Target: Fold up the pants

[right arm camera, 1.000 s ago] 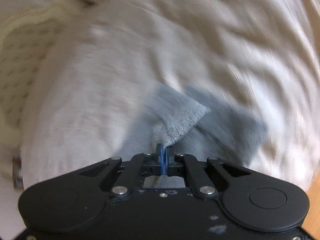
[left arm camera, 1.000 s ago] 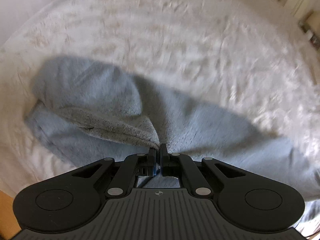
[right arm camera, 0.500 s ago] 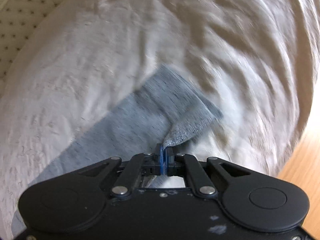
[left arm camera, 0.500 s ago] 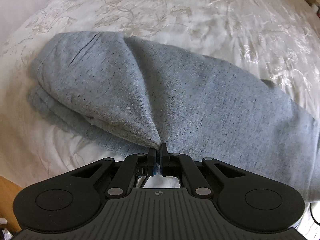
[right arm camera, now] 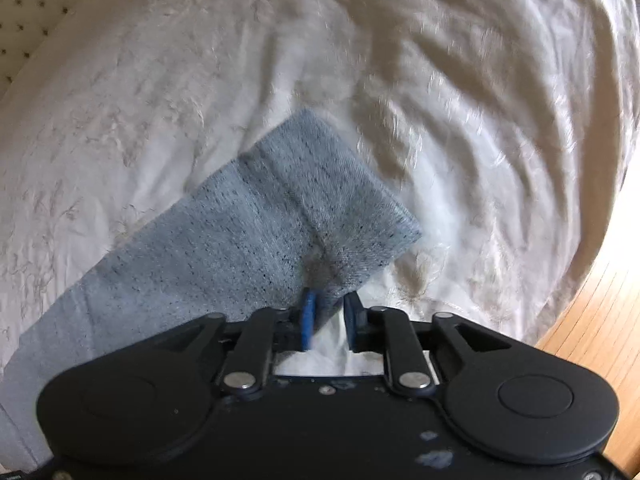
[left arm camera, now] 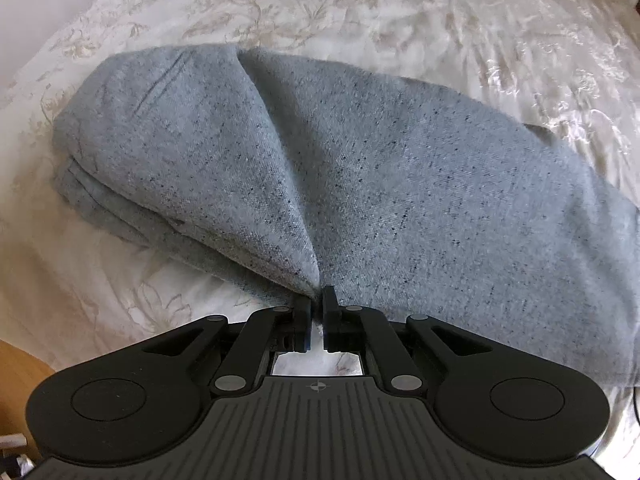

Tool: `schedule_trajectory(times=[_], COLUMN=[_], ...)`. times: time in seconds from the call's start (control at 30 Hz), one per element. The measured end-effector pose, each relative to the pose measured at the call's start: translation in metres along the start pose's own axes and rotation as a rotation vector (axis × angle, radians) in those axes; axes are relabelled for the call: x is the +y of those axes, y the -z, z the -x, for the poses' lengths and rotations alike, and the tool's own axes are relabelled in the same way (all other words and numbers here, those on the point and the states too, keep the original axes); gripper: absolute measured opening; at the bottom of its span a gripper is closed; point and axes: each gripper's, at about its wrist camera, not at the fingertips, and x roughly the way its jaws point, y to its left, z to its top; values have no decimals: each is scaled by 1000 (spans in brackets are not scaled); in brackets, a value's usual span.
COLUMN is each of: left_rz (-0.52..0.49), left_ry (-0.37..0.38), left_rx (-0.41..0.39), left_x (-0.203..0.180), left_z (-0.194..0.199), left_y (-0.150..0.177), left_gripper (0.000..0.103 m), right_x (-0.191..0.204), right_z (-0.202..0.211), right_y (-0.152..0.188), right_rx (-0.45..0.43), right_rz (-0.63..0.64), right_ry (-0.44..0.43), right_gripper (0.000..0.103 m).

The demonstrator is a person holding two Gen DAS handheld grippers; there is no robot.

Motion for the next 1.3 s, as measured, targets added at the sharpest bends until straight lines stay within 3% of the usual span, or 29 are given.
schedule_trajectory(times=[0.1,0.2,0.4,0.6,0.73,0.9,1.03,1.17,1.3], left_rz=[-19,-34,-4,78,32,4,-61,-227,-251], left_ry=[-5,-34,-60,-101,-121,-89,-89,-100,-56], left_rx=[-6,-28,-135,-197,-231,-168,10,-38,-17], left_x=[0,0,16,48,49,53,66,63,68], left_z=[11,22,56,55,36,-4,-49,-49,-46], left_y=[8,20,26,-21,-63,-82,-53,-19,-16], left_gripper=[7,7,7,7,7,7,7,7,3], right_x=[6,23,79,150,192,239,277,324,377], right_z=[19,45,69,68,64,55,48,39,13], right_y=[-2,-3,0,20,40,64,76,79,74], right_rx=[-36,-126,-199,-152,-102,-28,15,50,65], right_rz=[15,89,286,446,520,582,625,655,666], right_ry=[10,15,-157,-351,-416,-430,-443,-449,-453], right_gripper=[34,36,38,41,41,41,43,48,54])
